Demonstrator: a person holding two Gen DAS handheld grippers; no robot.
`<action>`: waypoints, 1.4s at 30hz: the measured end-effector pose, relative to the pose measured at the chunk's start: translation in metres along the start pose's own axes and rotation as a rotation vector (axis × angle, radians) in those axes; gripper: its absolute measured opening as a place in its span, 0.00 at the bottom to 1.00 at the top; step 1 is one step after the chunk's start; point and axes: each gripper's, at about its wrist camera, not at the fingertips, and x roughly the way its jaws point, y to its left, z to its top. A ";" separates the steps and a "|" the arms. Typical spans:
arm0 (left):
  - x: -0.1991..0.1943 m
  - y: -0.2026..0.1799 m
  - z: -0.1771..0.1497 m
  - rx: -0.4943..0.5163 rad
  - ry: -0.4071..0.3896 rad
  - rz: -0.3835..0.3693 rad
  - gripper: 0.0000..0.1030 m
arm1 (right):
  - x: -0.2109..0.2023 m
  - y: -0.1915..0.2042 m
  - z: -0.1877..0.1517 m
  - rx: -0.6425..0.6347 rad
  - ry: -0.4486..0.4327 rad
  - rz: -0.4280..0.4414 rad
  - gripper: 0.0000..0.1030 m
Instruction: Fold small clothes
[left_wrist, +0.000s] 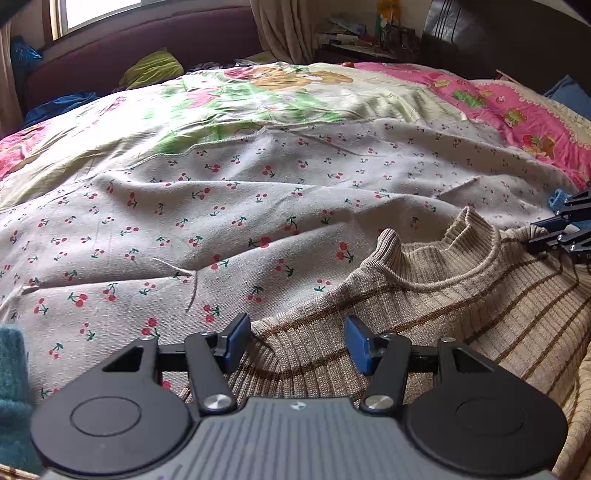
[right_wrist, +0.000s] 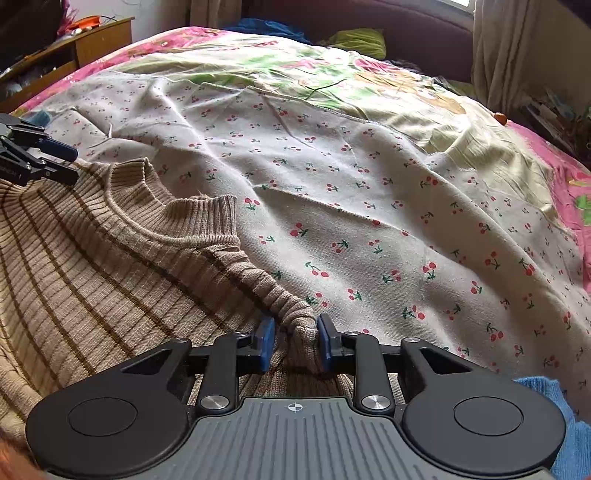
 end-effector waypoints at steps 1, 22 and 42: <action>0.004 -0.001 0.001 0.014 0.013 -0.001 0.63 | 0.001 0.000 0.001 0.002 0.004 0.002 0.20; 0.007 -0.019 0.003 0.192 0.016 0.131 0.38 | -0.021 -0.012 0.021 0.091 -0.070 -0.051 0.10; -0.003 -0.002 0.009 -0.004 -0.158 0.296 0.40 | -0.019 -0.020 0.008 0.180 -0.240 -0.284 0.30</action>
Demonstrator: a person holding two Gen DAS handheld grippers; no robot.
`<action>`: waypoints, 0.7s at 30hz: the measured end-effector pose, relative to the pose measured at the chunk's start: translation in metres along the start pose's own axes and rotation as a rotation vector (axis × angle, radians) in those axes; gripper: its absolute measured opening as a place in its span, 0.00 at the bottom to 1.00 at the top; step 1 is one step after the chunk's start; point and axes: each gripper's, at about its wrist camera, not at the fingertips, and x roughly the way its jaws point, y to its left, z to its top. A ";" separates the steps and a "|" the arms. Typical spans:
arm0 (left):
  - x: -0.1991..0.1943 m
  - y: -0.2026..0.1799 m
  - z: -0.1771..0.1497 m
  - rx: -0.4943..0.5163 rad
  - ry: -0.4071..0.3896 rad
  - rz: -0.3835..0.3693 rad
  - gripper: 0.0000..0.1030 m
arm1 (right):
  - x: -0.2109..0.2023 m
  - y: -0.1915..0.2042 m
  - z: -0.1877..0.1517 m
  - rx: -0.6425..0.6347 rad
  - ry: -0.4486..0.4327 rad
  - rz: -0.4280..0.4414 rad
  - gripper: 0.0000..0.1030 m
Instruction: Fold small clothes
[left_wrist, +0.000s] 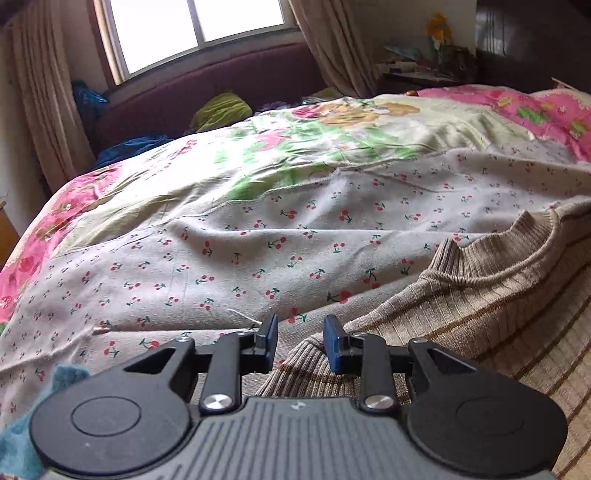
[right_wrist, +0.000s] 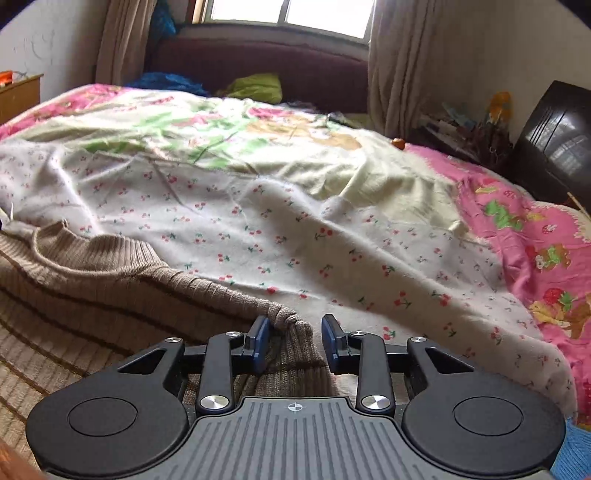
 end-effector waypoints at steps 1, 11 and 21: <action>-0.005 -0.001 -0.003 -0.005 -0.021 -0.003 0.40 | -0.004 -0.002 -0.005 0.010 -0.005 0.002 0.30; 0.015 -0.014 -0.030 0.021 0.036 0.046 0.55 | 0.042 -0.041 -0.032 0.175 0.167 -0.095 0.27; -0.039 0.005 -0.041 -0.096 -0.013 0.077 0.54 | -0.034 0.003 -0.035 0.067 -0.013 -0.037 0.27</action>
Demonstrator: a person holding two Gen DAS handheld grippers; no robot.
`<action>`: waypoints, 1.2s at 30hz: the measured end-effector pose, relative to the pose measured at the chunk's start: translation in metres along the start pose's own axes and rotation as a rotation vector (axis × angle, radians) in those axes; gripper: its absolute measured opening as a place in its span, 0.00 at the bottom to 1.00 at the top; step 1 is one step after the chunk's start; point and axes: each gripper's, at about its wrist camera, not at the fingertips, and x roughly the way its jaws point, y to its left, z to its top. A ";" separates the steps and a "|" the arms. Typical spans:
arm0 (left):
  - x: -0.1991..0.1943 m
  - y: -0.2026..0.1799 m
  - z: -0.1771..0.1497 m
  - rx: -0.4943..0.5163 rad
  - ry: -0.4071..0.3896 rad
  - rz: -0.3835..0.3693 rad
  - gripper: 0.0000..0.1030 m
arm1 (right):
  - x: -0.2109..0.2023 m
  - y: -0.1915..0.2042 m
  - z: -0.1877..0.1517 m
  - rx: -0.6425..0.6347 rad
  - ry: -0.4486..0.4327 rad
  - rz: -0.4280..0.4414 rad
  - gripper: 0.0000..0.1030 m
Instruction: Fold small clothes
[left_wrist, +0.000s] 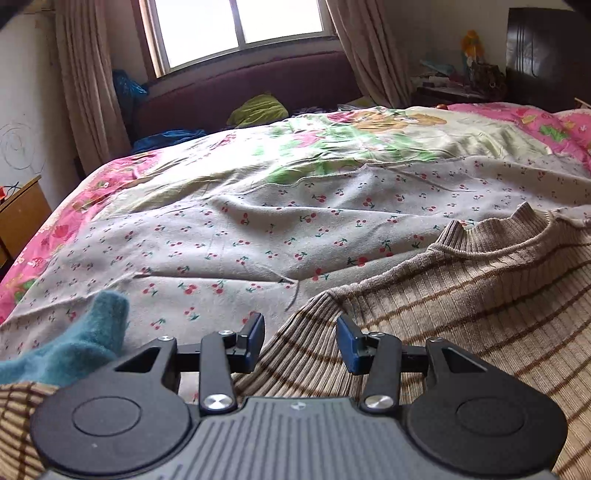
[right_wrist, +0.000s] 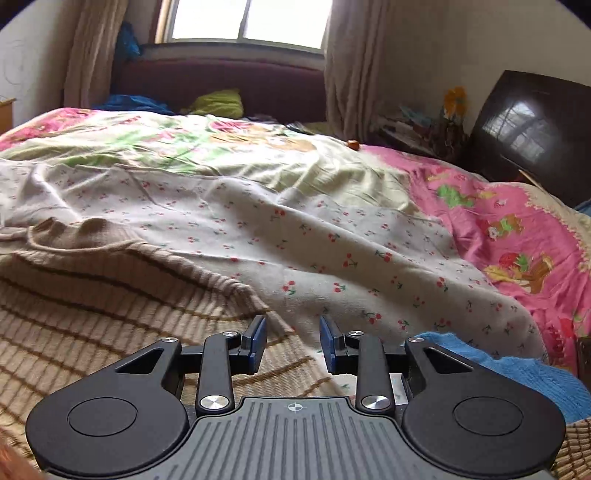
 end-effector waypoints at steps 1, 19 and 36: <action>-0.003 0.003 -0.006 -0.005 0.014 0.001 0.54 | 0.000 0.004 -0.002 -0.010 0.005 0.036 0.28; -0.084 0.003 -0.061 -0.125 0.070 -0.066 0.54 | -0.114 0.047 -0.053 0.045 0.077 0.184 0.30; -0.196 -0.034 -0.135 -0.089 0.371 -0.251 0.54 | -0.227 0.100 -0.106 0.077 0.228 0.492 0.39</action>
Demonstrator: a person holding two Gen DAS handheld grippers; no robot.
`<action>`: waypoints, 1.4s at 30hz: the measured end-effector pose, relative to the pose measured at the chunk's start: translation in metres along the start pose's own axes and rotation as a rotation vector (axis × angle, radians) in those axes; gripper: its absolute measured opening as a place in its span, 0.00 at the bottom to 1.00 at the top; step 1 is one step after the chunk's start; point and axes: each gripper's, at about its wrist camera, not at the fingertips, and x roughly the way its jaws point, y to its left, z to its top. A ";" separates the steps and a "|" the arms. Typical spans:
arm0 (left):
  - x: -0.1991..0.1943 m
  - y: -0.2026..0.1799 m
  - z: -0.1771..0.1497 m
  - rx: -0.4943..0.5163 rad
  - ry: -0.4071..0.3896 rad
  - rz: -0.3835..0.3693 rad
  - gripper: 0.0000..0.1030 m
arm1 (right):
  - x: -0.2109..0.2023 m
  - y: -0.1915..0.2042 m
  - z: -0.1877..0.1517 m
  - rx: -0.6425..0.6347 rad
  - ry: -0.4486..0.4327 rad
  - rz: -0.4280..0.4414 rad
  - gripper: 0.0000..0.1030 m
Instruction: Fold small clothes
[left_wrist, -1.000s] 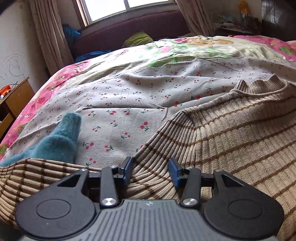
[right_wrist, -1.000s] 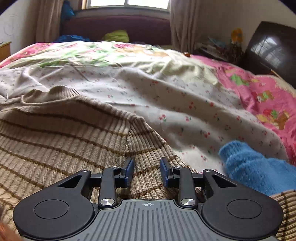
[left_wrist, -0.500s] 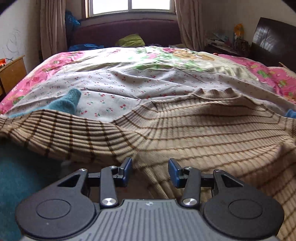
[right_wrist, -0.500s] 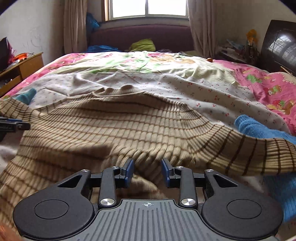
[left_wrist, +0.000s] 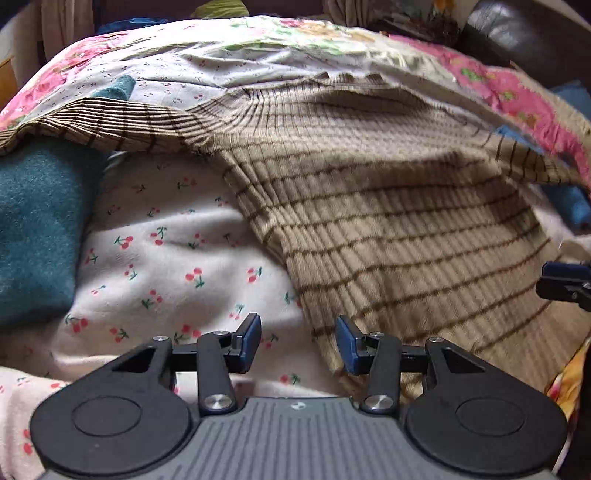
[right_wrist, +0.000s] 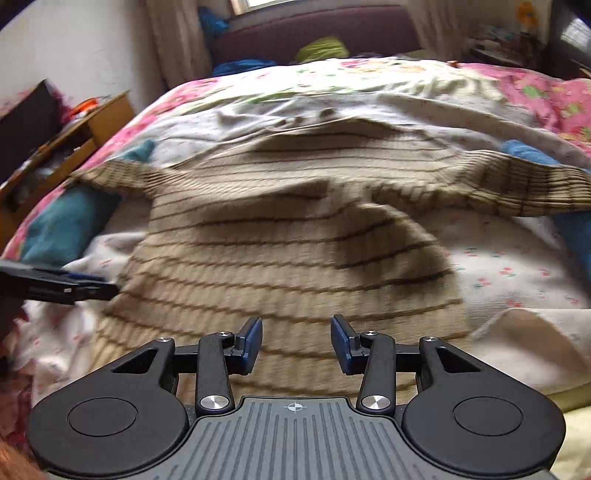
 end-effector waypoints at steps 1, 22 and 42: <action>0.003 0.000 -0.005 0.019 0.044 0.020 0.54 | 0.003 0.015 0.000 -0.018 0.004 0.056 0.39; -0.072 0.032 -0.016 -0.039 -0.127 0.001 0.54 | 0.052 0.107 0.005 0.052 0.251 0.385 0.07; -0.047 -0.021 0.011 0.104 -0.052 -0.031 0.55 | -0.039 -0.084 0.021 0.384 -0.126 -0.094 0.31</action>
